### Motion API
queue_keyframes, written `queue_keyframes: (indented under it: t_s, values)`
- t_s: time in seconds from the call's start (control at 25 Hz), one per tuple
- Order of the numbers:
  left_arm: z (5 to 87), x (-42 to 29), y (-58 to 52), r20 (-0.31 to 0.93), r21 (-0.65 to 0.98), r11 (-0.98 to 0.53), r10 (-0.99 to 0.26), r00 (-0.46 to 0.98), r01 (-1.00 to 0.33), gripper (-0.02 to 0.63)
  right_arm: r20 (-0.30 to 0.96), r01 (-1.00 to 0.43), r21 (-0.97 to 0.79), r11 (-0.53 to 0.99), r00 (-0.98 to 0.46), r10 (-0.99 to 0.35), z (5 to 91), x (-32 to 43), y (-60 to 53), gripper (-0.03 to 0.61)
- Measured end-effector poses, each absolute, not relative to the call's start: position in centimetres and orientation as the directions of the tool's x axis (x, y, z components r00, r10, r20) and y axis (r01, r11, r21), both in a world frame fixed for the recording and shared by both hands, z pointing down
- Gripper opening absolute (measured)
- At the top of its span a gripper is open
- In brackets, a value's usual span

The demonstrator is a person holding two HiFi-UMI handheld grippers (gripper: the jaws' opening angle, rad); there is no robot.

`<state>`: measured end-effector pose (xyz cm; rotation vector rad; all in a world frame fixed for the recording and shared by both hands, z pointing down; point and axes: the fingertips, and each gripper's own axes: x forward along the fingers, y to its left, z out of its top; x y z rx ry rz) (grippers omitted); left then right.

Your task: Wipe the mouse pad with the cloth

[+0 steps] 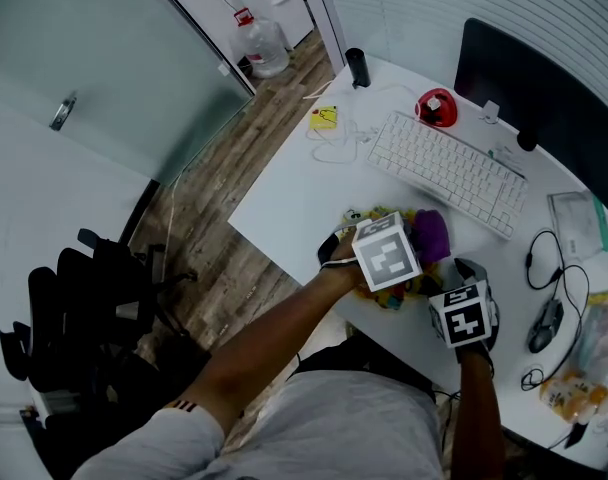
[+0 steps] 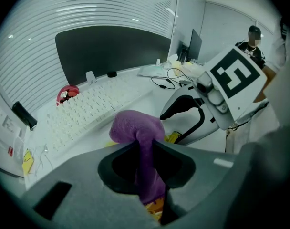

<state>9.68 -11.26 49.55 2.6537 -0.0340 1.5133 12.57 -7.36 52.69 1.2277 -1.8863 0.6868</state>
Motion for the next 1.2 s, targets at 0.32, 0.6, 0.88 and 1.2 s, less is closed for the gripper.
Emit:
queue_keyframes:
  t_s: [0.32,0.6,0.88,1.2]
  values:
    - [52.1,9.6,-11.5,0.883,0.125,-0.991,0.087,0.461,-0.052,0.081,0.831,-0.929,-0.045,0.367,-0.238,-0.502,53.0,12.7,-7.4,0.247]
    - [51.6,4.7,-14.9,0.888,0.074,-0.984,-0.009,0.459,-0.161,0.081,0.823,-0.933,-0.039,0.357,-0.233,-0.518,53.1,13.0,-7.4,0.249]
    - [51.7,-1.0,-16.5,0.878,0.118,-0.947,-0.041,0.477,-0.299,0.081,0.822,-0.933,-0.041,0.358,-0.235,-0.519,53.2,13.1,-7.3,0.249]
    - [52.0,-6.5,-17.3,0.888,0.105,-0.910,-0.096,0.450,-0.402,0.081,0.818,-0.934,-0.042,0.355,-0.236,-0.524,53.3,13.1,-7.3,0.250]
